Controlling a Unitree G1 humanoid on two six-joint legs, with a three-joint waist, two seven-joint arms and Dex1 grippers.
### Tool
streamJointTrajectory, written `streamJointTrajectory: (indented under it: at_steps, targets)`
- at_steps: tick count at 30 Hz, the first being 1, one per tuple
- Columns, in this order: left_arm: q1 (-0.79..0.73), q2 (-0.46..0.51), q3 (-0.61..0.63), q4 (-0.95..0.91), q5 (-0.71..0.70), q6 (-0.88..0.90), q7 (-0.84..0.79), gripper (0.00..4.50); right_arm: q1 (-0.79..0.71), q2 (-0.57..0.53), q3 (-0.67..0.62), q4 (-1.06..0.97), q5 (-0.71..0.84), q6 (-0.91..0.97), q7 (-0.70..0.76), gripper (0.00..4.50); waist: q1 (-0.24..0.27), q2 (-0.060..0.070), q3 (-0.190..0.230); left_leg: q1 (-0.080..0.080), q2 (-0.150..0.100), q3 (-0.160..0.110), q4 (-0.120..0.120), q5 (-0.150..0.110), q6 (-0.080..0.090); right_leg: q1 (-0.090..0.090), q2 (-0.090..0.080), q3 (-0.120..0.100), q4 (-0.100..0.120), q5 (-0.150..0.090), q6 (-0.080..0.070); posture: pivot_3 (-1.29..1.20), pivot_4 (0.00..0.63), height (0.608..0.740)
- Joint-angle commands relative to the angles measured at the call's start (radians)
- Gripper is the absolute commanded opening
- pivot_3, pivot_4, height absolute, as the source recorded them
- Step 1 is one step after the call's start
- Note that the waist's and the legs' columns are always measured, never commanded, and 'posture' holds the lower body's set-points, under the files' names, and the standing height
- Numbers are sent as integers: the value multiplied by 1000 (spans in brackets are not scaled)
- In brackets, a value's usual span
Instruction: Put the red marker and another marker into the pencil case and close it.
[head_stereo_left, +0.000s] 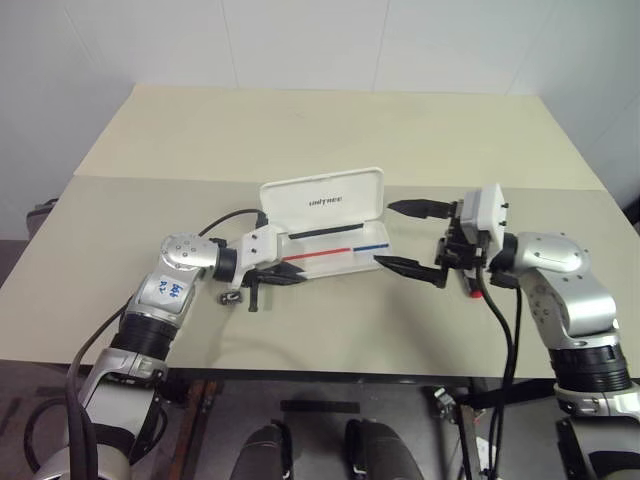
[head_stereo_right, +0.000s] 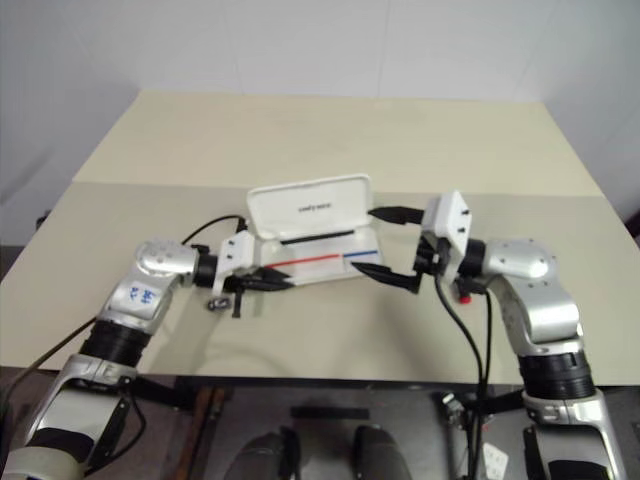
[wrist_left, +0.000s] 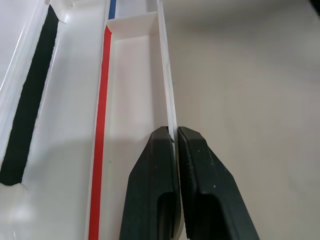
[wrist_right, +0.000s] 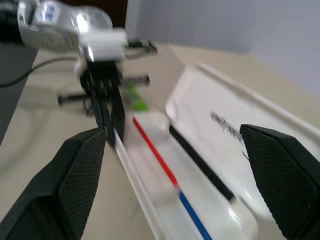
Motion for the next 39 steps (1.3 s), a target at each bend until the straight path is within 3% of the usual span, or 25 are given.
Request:
streamJointTrajectory:
  at_steps: [1,8,31,35,39]
  targets:
    - [10,14,11,-55,-25,-40,-22,28,30,-63,-61,-55,43,16,38,4500,0,0,0,0,0,0,0,0,0,0,0,0,0,0,0,0,150,740]
    - [25,-20,-18,-77,-7,-20,-3,28,88,-121,-101,-72,55,35,47,4500,1,0,0,0,0,0,1,0,0,0,0,0,1,0,0,0,150,740]
    - [6,-17,-61,-17,47,15,17,28,83,-86,-85,-143,71,70,-27,4500,0,0,0,1,1,0,2,0,0,1,1,0,2,0,0,0,150,740]
    - [-9,-27,-60,-14,39,20,15,1148,78,-82,-83,-140,70,70,-26,4500,0,0,0,1,1,0,3,0,0,1,1,0,2,0,0,0,150,740]
    - [-11,-31,-49,-40,11,32,2,2561,72,-78,-81,-134,68,68,-26,4500,1,0,0,1,0,0,3,0,0,1,1,0,2,0,0,0,150,740]
